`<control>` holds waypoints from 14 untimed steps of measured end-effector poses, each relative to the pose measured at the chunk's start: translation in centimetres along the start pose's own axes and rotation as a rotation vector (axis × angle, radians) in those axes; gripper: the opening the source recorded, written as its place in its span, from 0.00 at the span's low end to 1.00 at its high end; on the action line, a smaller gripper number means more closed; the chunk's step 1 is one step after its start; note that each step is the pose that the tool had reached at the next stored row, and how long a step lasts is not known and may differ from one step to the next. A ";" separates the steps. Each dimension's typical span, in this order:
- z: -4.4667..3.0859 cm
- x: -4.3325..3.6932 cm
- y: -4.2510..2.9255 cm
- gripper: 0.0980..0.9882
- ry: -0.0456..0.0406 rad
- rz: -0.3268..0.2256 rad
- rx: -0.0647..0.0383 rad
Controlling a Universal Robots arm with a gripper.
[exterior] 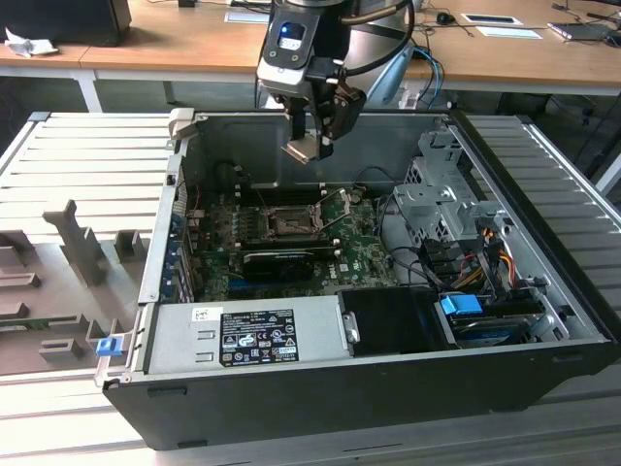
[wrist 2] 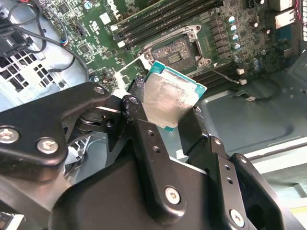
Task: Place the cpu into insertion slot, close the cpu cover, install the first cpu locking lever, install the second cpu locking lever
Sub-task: 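Place the cpu into insertion slot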
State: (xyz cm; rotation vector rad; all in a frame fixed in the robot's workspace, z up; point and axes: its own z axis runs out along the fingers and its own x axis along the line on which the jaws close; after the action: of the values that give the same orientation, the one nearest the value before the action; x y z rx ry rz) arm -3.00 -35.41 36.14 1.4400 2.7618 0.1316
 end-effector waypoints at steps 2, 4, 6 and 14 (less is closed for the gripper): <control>0.01 0.00 0.00 0.48 -0.0014 0.016 0.000; 0.03 0.00 0.00 0.48 -0.0022 0.025 0.000; 0.04 0.00 0.00 0.48 -0.0031 0.036 -0.001; 0.10 0.00 -0.01 0.48 -0.0079 0.090 -0.001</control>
State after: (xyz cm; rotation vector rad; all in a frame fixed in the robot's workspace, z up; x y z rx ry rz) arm -3.00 -35.41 36.03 1.5616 2.6906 0.1292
